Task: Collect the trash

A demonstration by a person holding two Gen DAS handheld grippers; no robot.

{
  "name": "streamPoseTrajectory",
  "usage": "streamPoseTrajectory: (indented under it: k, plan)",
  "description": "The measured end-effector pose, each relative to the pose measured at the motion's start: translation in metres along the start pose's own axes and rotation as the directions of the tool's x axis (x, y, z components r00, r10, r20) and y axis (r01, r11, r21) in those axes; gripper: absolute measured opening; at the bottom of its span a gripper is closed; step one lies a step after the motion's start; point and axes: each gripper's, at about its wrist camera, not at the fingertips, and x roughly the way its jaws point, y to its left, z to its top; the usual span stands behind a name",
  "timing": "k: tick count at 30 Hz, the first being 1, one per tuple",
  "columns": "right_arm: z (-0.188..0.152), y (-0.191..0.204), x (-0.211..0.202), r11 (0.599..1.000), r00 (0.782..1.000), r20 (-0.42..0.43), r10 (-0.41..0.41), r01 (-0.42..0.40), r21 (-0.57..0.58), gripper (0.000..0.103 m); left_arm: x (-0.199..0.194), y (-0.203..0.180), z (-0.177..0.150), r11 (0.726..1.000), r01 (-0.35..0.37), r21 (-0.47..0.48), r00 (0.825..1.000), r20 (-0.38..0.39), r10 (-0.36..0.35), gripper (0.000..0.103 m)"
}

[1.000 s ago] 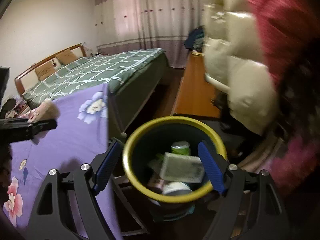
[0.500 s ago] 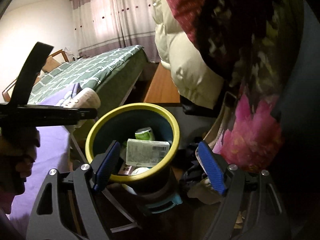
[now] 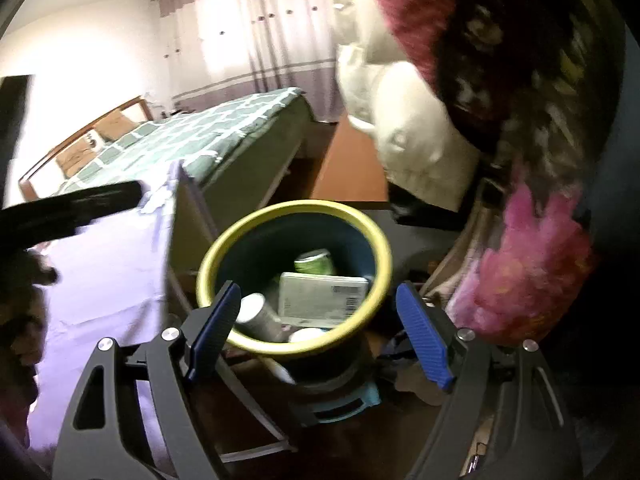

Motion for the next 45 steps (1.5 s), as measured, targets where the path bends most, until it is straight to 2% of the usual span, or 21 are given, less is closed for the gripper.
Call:
streamPoseTrajectory:
  k: [2,4,7,10,13,14,21,27,35,45]
  plan:
    - [0.001,0.014,-0.005,0.999,1.0,0.007,0.023,-0.023,-0.027,0.077,-0.042,0.019,-0.016,0.997,-0.069,-0.021,0.995,0.074,0.071,0.098]
    - [0.001,0.028,-0.01,0.998,0.999,0.018,0.045,-0.044,-0.053,0.077,-0.072,0.037,-0.031,0.991,-0.124,-0.053,0.986,0.105,0.129,0.098]
    - [0.001,0.05,-0.021,0.993,0.997,0.028,0.073,-0.07,-0.096,0.078,-0.123,0.074,-0.057,0.966,-0.218,-0.138,0.96,0.147,0.238,0.098]
    - [-0.002,0.066,-0.033,0.988,0.994,0.04,0.099,-0.093,-0.124,0.078,-0.177,0.111,-0.088,0.919,-0.304,-0.252,0.92,0.173,0.352,0.098]
    - [-0.006,0.083,-0.049,0.982,0.991,0.06,0.119,-0.108,-0.152,0.08,-0.214,0.133,-0.116,0.891,-0.329,-0.314,0.901,0.179,0.396,0.098]
    - [-0.008,0.085,-0.053,0.981,0.99,0.063,0.124,-0.113,-0.156,0.08,-0.229,0.139,-0.128,0.877,-0.348,-0.332,0.889,0.179,0.421,0.098]
    - [-0.02,0.108,-0.076,0.97,0.985,0.069,0.157,-0.141,-0.196,0.081,-0.289,0.161,-0.185,0.804,-0.413,-0.428,0.836,0.172,0.521,0.098]
    - [-0.026,0.115,-0.084,0.966,0.982,0.066,0.175,-0.158,-0.205,0.081,-0.308,0.16,-0.2,0.777,-0.449,-0.44,0.809,0.168,0.563,0.098]
    - [-0.02,0.114,-0.086,0.969,0.982,0.078,0.172,-0.154,-0.195,0.082,-0.302,0.16,-0.193,0.788,-0.433,-0.437,0.823,0.164,0.544,0.098]
    - [-0.019,0.116,-0.085,0.968,0.982,0.076,0.171,-0.154,-0.196,0.082,-0.297,0.165,-0.192,0.787,-0.428,-0.445,0.829,0.153,0.538,0.098]
